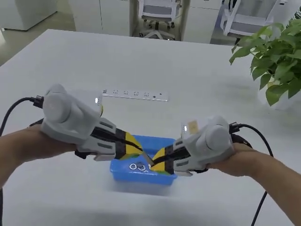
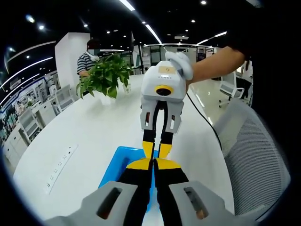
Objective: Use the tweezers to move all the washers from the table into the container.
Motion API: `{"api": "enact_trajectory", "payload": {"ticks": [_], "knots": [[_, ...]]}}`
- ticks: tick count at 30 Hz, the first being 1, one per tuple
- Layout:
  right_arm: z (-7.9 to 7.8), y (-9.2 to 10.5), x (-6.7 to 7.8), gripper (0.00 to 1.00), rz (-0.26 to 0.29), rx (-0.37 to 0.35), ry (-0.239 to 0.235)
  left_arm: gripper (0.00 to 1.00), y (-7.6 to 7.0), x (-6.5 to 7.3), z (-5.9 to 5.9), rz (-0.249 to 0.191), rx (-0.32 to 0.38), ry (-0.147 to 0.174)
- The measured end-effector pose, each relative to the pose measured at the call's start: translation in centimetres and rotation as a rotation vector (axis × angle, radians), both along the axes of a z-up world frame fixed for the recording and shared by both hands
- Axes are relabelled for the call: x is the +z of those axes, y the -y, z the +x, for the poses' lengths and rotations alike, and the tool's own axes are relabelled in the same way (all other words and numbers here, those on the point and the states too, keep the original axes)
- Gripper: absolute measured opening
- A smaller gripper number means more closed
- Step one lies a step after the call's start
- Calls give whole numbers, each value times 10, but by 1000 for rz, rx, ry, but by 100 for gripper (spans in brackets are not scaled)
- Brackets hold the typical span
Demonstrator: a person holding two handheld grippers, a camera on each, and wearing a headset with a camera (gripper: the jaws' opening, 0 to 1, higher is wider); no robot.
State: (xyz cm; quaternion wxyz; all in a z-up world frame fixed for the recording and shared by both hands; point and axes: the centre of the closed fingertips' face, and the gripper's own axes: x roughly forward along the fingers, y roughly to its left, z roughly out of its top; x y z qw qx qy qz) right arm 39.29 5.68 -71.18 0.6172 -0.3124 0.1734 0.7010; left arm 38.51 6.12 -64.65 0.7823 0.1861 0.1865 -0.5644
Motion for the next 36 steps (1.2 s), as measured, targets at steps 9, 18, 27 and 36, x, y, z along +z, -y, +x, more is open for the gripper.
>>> {"api": "enact_trajectory", "payload": {"ticks": [9, 18, 27, 36], "knots": [[-9, 4, 0, 7, -8, 2, 11, 5, -9, -11, -11, 19, 4, -19], [-22, 9, -10, 7, -28, 10, 5, 5, -12, -32, -23, 30, 10, -55], [-37, 11, -26, 7, -50, 13, 5, 5, -16, -62, -38, 81, 12, -95], [-47, 10, -45, 7, -90, 18, 37, 5, -19, -89, -46, 126, 19, -128]]}}
